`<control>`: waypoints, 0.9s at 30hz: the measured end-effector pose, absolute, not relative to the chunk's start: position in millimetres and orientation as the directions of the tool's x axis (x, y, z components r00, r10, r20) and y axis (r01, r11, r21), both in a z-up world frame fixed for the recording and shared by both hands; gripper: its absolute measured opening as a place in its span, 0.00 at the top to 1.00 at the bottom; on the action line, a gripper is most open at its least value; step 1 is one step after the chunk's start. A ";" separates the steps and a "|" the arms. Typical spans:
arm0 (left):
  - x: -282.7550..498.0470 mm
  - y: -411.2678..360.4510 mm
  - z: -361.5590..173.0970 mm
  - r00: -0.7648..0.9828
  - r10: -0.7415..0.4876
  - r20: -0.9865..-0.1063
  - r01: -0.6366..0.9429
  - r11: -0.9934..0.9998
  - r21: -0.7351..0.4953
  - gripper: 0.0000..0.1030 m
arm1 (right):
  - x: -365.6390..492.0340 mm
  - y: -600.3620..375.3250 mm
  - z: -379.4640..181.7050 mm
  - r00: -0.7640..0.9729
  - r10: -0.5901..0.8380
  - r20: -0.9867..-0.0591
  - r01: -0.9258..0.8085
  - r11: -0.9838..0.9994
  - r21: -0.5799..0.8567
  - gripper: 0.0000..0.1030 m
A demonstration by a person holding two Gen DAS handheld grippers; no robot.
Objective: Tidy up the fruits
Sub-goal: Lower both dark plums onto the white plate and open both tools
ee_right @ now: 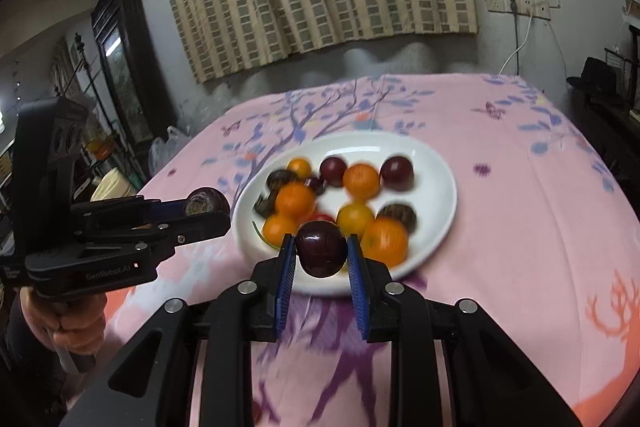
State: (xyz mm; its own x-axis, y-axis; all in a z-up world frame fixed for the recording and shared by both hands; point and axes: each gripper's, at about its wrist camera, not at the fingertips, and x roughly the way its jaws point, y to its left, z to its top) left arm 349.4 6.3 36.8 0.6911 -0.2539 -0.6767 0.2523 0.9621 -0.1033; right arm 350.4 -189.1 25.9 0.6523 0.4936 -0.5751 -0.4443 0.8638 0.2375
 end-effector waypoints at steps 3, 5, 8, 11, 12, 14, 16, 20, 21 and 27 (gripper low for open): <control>387.1 6.4 34.7 0.699 -0.228 -0.678 0.220 0.970 -0.100 0.66 | 387.9 -181.9 21.1 0.667 0.454 -0.591 -0.407 0.886 0.222 0.75; 409.9 6.8 27.3 0.690 -0.210 -0.693 0.198 0.975 -0.098 0.66 | 408.9 -179.8 13.1 0.666 0.435 -0.606 -0.382 0.897 0.225 0.74; 436.5 5.1 17.3 0.687 -0.164 -0.708 0.172 0.983 -0.061 0.66 | 434.0 -176.4 -1.3 0.654 0.419 -0.630 -0.358 0.905 0.231 0.74; 450.8 6.1 8.8 0.676 -0.146 -0.723 0.153 0.987 -0.056 0.66 | 446.1 -173.4 -8.4 0.644 0.418 -0.641 -0.354 0.905 0.236 0.74; 453.2 7.1 7.1 0.678 -0.123 -0.725 0.133 0.990 -0.044 0.59 | 445.9 -173.8 -9.3 0.642 0.424 -0.638 -0.355 0.903 0.243 0.60; 450.4 9.4 7.4 0.691 -0.086 -0.718 0.097 0.995 -0.026 0.36 | 437.6 -175.9 -6.6 0.654 0.425 -0.625 -0.353 0.903 0.246 0.42; 438.5 11.7 13.8 0.717 -0.065 -0.694 0.080 0.997 -0.011 0.27 | 426.2 -173.7 0.6 0.675 0.412 -0.612 -0.368 0.907 0.205 0.39; 411.7 16.4 25.0 0.734 -0.043 -0.677 0.058 0.998 -0.001 0.13 | 398.3 -175.0 10.4 0.675 0.431 -0.599 -0.397 0.896 0.198 0.28; 401.2 17.4 28.2 0.742 -0.032 -0.669 0.047 0.999 0.005 0.11 | 390.9 -175.3 11.5 0.669 0.439 -0.600 -0.405 0.892 0.201 0.26; 345.3 29.1 31.4 0.754 -0.030 -0.656 0.012 0.999 -0.032 0.05 | 345.9 -181.9 12.2 0.646 0.472 -0.601 -0.432 0.874 0.222 0.14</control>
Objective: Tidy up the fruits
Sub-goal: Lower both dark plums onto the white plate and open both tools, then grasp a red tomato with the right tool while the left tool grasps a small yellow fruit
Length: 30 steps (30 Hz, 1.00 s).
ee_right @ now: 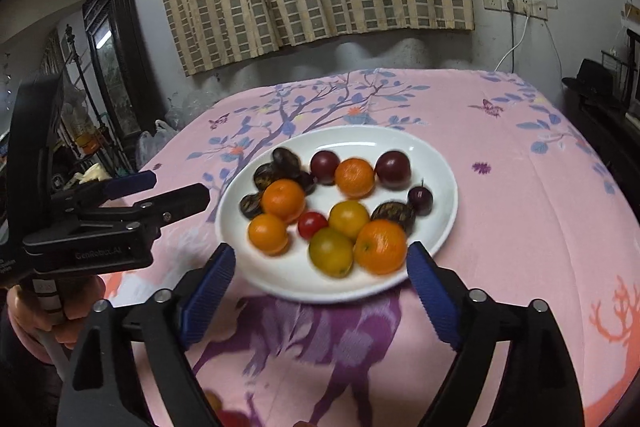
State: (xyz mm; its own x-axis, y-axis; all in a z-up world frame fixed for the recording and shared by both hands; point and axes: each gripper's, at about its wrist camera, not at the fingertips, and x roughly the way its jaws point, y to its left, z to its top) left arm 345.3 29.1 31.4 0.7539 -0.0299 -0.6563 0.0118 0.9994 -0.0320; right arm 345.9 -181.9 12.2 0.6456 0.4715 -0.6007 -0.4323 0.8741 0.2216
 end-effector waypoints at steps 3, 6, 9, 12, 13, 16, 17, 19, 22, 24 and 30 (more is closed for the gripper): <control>318.0 40.9 19.5 0.753 -0.016 -0.658 -0.022 0.999 -0.049 0.05 | 325.3 -187.0 0.5 0.612 0.487 -0.623 -0.444 0.864 0.239 0.13; 296.8 52.1 3.7 0.748 0.056 -0.662 -0.089 0.996 -0.017 0.05 | 313.1 -189.8 -16.2 0.554 0.480 -0.680 -0.426 0.865 0.263 0.13; 283.2 68.2 -10.8 0.717 0.077 -0.693 -0.139 0.990 -0.034 0.05 | 303.1 -191.4 -28.9 0.486 0.508 -0.711 -0.429 0.848 0.312 0.13; 275.6 83.3 -14.3 0.701 0.052 -0.711 -0.162 0.983 -0.088 0.05 | 287.9 -180.5 -30.0 0.452 0.523 -0.722 -0.499 0.819 0.281 0.13; 273.4 87.1 -14.6 0.703 0.051 -0.710 -0.171 0.980 -0.098 0.05 | 284.0 -177.7 -29.7 0.445 0.528 -0.723 -0.524 0.809 0.269 0.14; 269.8 92.2 -13.9 0.704 0.047 -0.709 -0.180 0.977 -0.114 0.05 | 265.7 -161.6 -30.8 0.410 0.537 -0.738 -0.615 0.760 0.211 0.14; 269.2 92.5 -13.7 0.703 0.047 -0.709 -0.181 0.977 -0.115 0.05 | 259.8 -155.8 -31.6 0.407 0.532 -0.743 -0.639 0.747 0.184 0.14; 269.0 93.0 -14.4 0.700 0.046 -0.713 -0.181 0.977 -0.115 0.05 | 250.3 -145.5 -34.2 0.404 0.522 -0.751 -0.676 0.723 0.139 0.20; 269.7 89.5 -15.5 0.694 0.048 -0.718 -0.170 0.981 -0.098 0.05 | 244.8 -137.3 -37.5 0.405 0.504 -0.763 -0.698 0.709 0.098 0.29; 268.9 87.4 -15.2 0.697 0.051 -0.716 -0.164 0.982 -0.090 0.05 | 245.5 -136.4 -39.3 0.393 0.506 -0.767 -0.701 0.705 0.106 0.37; 270.0 84.7 -15.7 0.695 0.042 -0.718 -0.160 0.982 -0.097 0.05 | 252.5 -139.5 -43.2 0.364 0.509 -0.780 -0.686 0.713 0.145 0.47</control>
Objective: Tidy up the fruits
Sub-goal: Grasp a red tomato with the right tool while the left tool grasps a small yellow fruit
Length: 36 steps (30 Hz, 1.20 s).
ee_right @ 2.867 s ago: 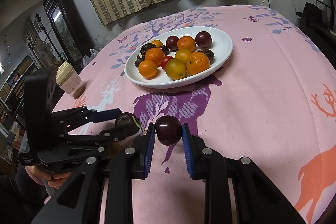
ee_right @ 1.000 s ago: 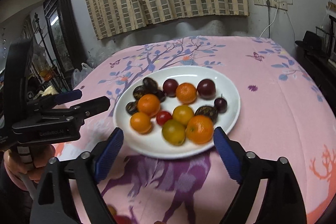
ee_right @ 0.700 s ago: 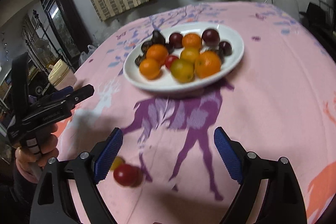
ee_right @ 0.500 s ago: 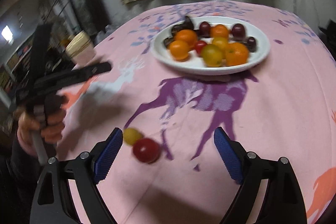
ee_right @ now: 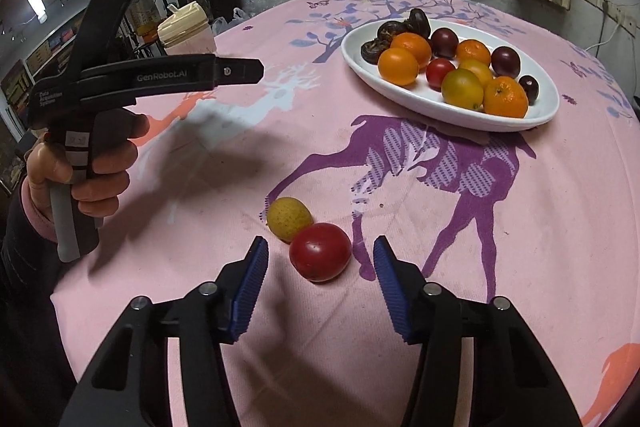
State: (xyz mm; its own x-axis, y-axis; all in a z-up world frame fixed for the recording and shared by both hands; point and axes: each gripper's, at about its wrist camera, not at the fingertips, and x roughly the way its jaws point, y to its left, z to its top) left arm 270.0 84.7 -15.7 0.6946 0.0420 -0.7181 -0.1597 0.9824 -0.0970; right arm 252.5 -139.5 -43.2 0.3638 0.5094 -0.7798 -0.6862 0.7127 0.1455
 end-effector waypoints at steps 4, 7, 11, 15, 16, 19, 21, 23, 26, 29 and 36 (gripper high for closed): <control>270.0 83.5 -15.2 0.696 0.036 -0.717 -0.155 0.983 -0.102 0.05 | 253.8 -137.1 -45.4 0.344 0.514 -0.786 -0.693 0.704 0.156 0.53; 269.9 81.4 -14.7 0.698 0.037 -0.715 -0.151 0.984 -0.097 0.05 | 255.9 -136.0 -46.5 0.339 0.514 -0.788 -0.692 0.704 0.161 0.57; 269.9 80.9 -14.6 0.698 0.037 -0.715 -0.151 0.984 -0.097 0.05 | 258.1 -137.3 -48.3 0.328 0.518 -0.790 -0.685 0.706 0.179 0.66; 270.6 81.1 -15.4 0.694 0.037 -0.719 -0.156 0.983 -0.101 0.05 | 262.2 -142.8 -48.6 0.320 0.534 -0.782 -0.668 0.713 0.213 0.69; 270.9 81.5 -15.9 0.691 0.036 -0.722 -0.157 0.982 -0.102 0.05 | 263.7 -145.6 -47.9 0.324 0.540 -0.777 -0.659 0.718 0.224 0.69; 271.6 80.5 -18.2 0.681 0.021 -0.732 -0.151 0.982 -0.112 0.05 | 268.8 -155.2 -44.3 0.357 0.545 -0.759 -0.623 0.744 0.242 0.69; 271.0 76.1 -19.6 0.675 -0.015 -0.738 -0.118 0.985 -0.128 0.05 | 275.9 -167.5 -40.6 0.392 0.546 -0.740 -0.571 0.775 0.269 0.69; 268.1 64.6 -20.3 0.670 -0.087 -0.737 -0.038 0.988 -0.151 0.05 | 282.1 -179.2 -38.5 0.416 0.547 -0.726 -0.525 0.797 0.299 0.69; 257.4 33.1 -20.3 0.650 -0.239 -0.721 0.145 0.971 -0.191 0.05 | 289.8 -191.6 -38.0 0.410 0.575 -0.708 -0.483 0.795 0.366 0.69; 247.8 2.5 -23.7 0.629 -0.277 -0.726 0.271 0.954 -0.130 0.14 | 291.7 -194.2 -37.8 0.421 0.572 -0.704 -0.468 0.802 0.372 0.69; 246.0 -25.2 -44.5 0.544 -0.289 -0.788 0.359 0.929 -0.092 0.45 | 294.1 -197.1 -39.6 0.422 0.562 -0.711 -0.452 0.810 0.373 0.69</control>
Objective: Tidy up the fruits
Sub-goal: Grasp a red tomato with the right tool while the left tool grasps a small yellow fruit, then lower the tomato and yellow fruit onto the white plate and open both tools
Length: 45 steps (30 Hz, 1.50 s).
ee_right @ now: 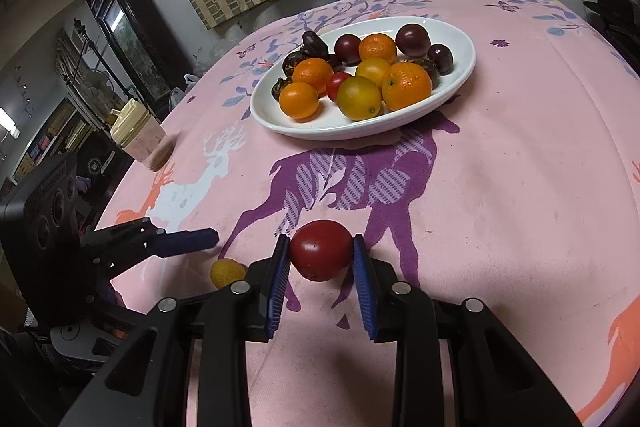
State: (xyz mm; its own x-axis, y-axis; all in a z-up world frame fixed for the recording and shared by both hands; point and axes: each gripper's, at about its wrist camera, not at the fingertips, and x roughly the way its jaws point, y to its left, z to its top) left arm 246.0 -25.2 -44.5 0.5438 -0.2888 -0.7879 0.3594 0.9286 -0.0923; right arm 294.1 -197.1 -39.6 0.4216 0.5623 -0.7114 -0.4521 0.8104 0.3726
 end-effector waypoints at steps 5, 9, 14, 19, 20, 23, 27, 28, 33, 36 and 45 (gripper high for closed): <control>248.2 -25.7 -49.6 0.528 -0.282 -0.801 0.358 0.929 -0.091 0.60 | 292.4 -196.8 -39.2 0.420 0.563 -0.712 -0.456 0.809 0.371 0.69; 246.8 -28.0 -51.4 0.525 -0.273 -0.806 0.367 0.927 -0.075 0.62 | 291.9 -196.9 -38.6 0.424 0.558 -0.713 -0.455 0.812 0.365 0.68; 245.8 -32.0 -53.6 0.530 -0.251 -0.810 0.379 0.924 -0.038 0.67 | 291.8 -196.8 -38.7 0.426 0.554 -0.715 -0.455 0.814 0.360 0.68; 245.4 -32.4 -53.3 0.531 -0.250 -0.809 0.379 0.925 -0.037 0.70 | 292.1 -197.5 -37.9 0.433 0.550 -0.714 -0.455 0.817 0.354 0.68; 245.3 -32.2 -52.6 0.530 -0.253 -0.809 0.380 0.924 -0.040 0.71 | 292.3 -197.8 -37.8 0.436 0.548 -0.714 -0.454 0.819 0.352 0.68; 245.3 -29.8 -51.0 0.523 -0.266 -0.810 0.377 0.924 -0.060 0.73 | 292.5 -199.8 -37.0 0.445 0.546 -0.710 -0.453 0.821 0.348 0.69; 248.9 -18.9 -40.6 0.523 -0.292 -0.801 0.372 0.924 -0.095 0.73 | 296.5 -202.3 -35.4 0.383 0.628 -0.678 -0.461 0.766 0.449 0.69; 251.3 -15.5 -35.5 0.524 -0.300 -0.797 0.376 0.921 -0.099 0.73 | 297.4 -201.5 -33.3 0.374 0.641 -0.670 -0.467 0.755 0.461 0.69; 286.5 5.7 6.1 0.592 -0.283 -0.755 0.347 0.935 -0.078 0.73 | 322.3 -197.3 1.9 0.451 0.627 -0.635 -0.499 0.767 0.404 0.69; 321.5 12.6 31.9 0.664 -0.255 -0.703 0.300 0.952 -0.063 0.73 | 354.0 -197.5 21.6 0.531 0.601 -0.597 -0.475 0.795 0.378 0.69; 435.8 5.4 29.3 0.709 -0.163 -0.687 0.184 0.982 -0.042 0.73 | 452.0 -179.3 0.1 0.610 0.475 -0.635 -0.389 0.877 0.283 0.68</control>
